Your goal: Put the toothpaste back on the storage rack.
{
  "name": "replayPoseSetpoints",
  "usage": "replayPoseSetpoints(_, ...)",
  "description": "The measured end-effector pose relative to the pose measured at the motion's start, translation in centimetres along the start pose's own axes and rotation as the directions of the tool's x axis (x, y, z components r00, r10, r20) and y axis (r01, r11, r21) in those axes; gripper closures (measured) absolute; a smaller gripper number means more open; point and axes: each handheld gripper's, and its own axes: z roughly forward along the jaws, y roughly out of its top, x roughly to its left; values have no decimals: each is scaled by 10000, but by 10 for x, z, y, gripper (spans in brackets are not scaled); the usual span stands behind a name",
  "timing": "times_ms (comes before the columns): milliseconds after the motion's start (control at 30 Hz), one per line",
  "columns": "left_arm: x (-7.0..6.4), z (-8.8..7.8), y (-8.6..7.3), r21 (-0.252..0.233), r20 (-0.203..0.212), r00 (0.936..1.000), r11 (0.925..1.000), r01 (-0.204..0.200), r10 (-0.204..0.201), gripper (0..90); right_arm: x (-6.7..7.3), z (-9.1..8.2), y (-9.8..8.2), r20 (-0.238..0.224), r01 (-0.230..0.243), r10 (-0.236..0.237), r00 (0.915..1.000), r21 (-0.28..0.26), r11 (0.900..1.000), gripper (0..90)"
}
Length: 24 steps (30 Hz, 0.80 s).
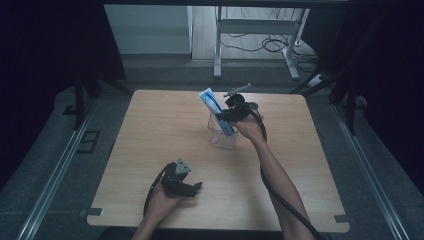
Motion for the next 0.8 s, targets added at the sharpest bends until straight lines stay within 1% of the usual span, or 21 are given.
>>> replayPoseSetpoints(100, 0, 0, 0, 1, 0, 10000, 10000, -1, 1, 134, -1, -1, 0, -51, -66, 67, 10000, 54, 10000, 703)
replayPoseSetpoints(133, 0, 0, 0, 2, 1, 10000, 10000, -2, 2, 134, -2, -1, -1, -119, -139, 141, 9998, 147, 9998, 698)
replayPoseSetpoints(433, 0, 0, 0, 1, 0, 10000, 10000, 3, -3, 134, -3, -1, -4, -199, -154, 161, 9997, 336, 9993, 687)
replayPoseSetpoints(467, 0, 0, 0, -1, 0, 10000, 10000, 2, -2, 134, -3, 1, -4, -139, -56, 63, 9999, 513, 9987, 692)
replayPoseSetpoints(500, 0, 0, 0, -4, -2, 10000, 10000, 4, -4, 136, -1, 8, -9, 132, 378, -399, 9991, 1325, 9905, 690)
replayPoseSetpoints(533, 0, 0, 0, -4, -2, 10000, 10000, 4, -4, 135, -1, 8, -9, 132, 378, -399, 9991, 1325, 9905, 690)
replayPoseSetpoints(567, 0, 0, 0, -8, -3, 10000, 10000, 10, -10, 135, 0, 8, -11, 154, 434, -453, 9989, 1083, 9932, 695)
replayPoseSetpoints(633, 0, 0, 0, -7, -4, 10000, 10000, 9, -9, 136, -4, 8, -15, -23, 142, -140, 9999, 860, 9962, 697)
replayPoseSetpoints(800, 0, 0, 0, -7, -4, 10000, 10000, 7, -7, 136, -2, 8, -14, 59, 223, -229, 9997, 918, 9955, 697)
